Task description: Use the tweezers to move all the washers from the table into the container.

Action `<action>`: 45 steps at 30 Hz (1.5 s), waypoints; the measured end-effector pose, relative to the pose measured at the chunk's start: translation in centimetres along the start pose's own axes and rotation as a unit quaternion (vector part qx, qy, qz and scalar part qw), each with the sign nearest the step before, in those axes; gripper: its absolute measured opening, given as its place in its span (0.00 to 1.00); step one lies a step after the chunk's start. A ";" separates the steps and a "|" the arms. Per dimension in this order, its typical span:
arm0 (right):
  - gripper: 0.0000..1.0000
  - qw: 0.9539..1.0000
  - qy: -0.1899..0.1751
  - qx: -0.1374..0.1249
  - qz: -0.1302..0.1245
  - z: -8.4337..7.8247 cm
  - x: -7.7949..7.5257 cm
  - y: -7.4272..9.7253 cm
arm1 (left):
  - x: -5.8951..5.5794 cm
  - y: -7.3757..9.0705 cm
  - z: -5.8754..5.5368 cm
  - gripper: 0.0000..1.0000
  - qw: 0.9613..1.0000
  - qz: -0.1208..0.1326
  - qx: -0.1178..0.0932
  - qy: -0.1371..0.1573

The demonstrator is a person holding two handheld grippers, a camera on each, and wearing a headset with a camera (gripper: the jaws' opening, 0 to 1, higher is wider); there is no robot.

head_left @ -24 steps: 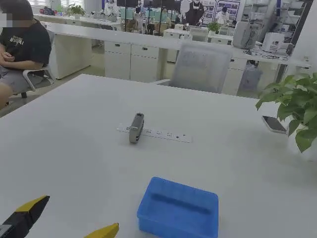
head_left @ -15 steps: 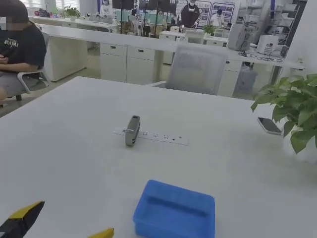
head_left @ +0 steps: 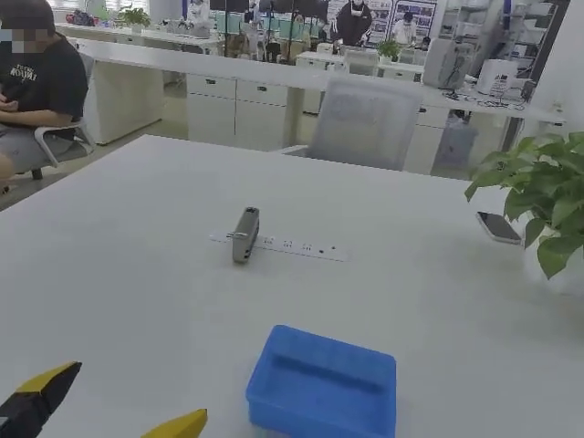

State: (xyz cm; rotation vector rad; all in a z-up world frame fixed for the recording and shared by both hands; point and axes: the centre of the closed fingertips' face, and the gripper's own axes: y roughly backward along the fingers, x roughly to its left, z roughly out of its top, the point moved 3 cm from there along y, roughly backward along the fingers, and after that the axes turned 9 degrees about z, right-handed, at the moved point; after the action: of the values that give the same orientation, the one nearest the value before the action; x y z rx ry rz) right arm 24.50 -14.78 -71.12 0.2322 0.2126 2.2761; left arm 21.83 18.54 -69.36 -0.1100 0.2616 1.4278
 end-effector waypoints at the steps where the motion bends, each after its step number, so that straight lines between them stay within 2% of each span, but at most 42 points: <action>1: 0.74 1.000 -0.001 -0.001 0.000 0.0 0.0 0.0 | 0.0 0.0 0.0 0.88 1.000 0.000 -0.001 -0.001; 26: 0.72 1.000 -0.012 -0.008 -0.005 0.1 -0.5 0.2 | -0.2 -0.1 -0.3 0.87 1.000 -0.004 0.010 -0.007; 41: 0.73 1.000 0.002 0.011 -0.004 -0.4 -0.4 0.1 | -0.2 0.0 -0.3 0.86 1.000 -0.004 0.011 -0.004; 45: 0.74 1.000 0.006 0.014 -0.005 -0.4 -0.4 0.1 | -0.6 0.0 0.1 0.88 1.000 -0.015 0.002 0.009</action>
State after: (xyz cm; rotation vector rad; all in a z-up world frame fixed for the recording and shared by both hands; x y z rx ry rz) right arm 24.56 -15.17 -71.52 0.2310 0.2520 2.2668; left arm 21.80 17.94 -69.15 -0.1231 0.2771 1.3960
